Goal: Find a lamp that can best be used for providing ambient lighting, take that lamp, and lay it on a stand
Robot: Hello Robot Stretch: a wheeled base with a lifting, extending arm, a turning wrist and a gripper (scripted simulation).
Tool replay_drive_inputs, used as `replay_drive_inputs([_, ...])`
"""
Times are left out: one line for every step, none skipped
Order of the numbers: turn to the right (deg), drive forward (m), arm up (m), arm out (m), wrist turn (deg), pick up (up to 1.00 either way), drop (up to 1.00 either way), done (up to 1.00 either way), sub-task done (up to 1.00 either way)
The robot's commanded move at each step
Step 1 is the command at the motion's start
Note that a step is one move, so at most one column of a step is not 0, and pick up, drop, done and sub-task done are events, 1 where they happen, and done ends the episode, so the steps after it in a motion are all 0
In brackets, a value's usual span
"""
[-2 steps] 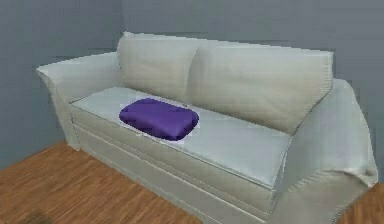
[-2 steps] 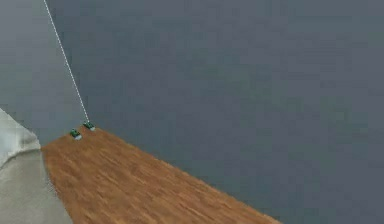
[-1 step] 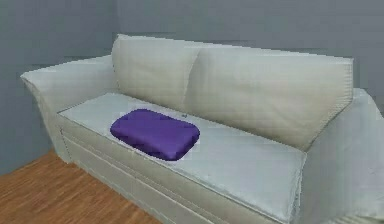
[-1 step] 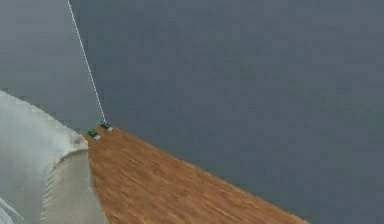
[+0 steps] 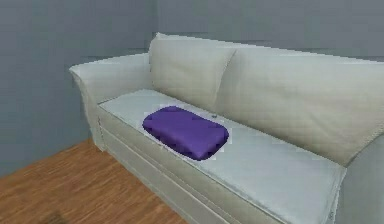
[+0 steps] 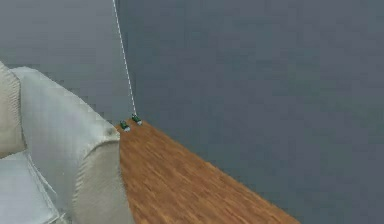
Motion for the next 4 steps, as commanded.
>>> replay_drive_inputs([0.0, 0.20, 0.00, 0.00, 0.0, 0.00, 0.00, 0.00, 0.00])
replay_drive_inputs([-45.0, 0.00, 0.00, 0.00, 0.0, 0.00, 0.00, 0.00, 0.00])
replay_drive_inputs([0.0, 0.30, 0.00, 0.00, 0.0, 0.00, 0.00, 0.00, 0.00])
replay_drive_inputs([-45.0, 0.00, 0.00, 0.00, 0.0, 0.00, 0.00, 0.00, 0.00])
